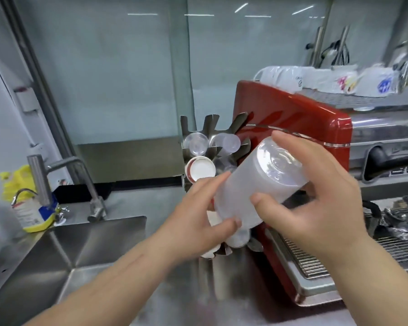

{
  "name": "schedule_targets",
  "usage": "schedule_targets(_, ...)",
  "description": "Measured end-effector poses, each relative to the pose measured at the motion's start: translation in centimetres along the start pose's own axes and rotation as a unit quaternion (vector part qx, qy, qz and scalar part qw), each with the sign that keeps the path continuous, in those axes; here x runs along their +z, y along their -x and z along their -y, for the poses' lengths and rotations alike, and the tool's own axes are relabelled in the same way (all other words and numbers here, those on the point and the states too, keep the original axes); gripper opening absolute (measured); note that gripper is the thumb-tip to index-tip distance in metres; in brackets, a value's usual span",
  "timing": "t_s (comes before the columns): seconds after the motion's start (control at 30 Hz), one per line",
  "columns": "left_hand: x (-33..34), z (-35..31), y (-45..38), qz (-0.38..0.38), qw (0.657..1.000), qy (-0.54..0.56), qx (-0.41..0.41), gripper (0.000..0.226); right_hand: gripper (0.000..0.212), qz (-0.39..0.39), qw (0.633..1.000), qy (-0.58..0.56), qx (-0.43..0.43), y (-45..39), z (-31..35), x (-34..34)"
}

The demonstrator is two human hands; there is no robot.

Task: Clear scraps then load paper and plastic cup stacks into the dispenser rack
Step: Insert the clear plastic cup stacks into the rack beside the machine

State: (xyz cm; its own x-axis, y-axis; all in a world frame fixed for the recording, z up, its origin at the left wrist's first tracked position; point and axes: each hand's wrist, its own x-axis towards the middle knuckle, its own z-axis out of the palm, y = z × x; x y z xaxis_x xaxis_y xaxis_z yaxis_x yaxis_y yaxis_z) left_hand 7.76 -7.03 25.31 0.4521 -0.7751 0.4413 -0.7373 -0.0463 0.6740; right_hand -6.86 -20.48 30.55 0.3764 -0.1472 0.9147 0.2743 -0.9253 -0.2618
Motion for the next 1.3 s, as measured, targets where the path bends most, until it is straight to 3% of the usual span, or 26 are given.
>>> schedule_targets(0.33, -5.6, -1.8, -9.1, -0.004, 0.989, -0.118, 0.084, 0.088, 0.077, -0.044, 0.998, 0.035, 0.001, -5.9, -1.6, 1.4)
schedule_targets(0.57, -7.4, -0.9, -15.5, 0.028, 0.983, -0.169, 0.07, 0.092, 0.082, -0.062, 0.99, -0.019, 0.126, -9.4, -4.4, 3.6)
schedule_targets(0.9, -6.4, 3.9, -21.0, 0.047, 0.982, -0.178, 0.042, 0.087, 0.076, -0.001, 0.984, 0.011, 0.179, -10.5, -8.7, 6.5)
schedule_targets(1.3, -4.3, 8.7, -24.6, 0.072, 0.986, -0.144, 0.045, 0.086, 0.077, -0.03, 0.979, 0.032, 0.2, -9.2, -12.1, 11.0)
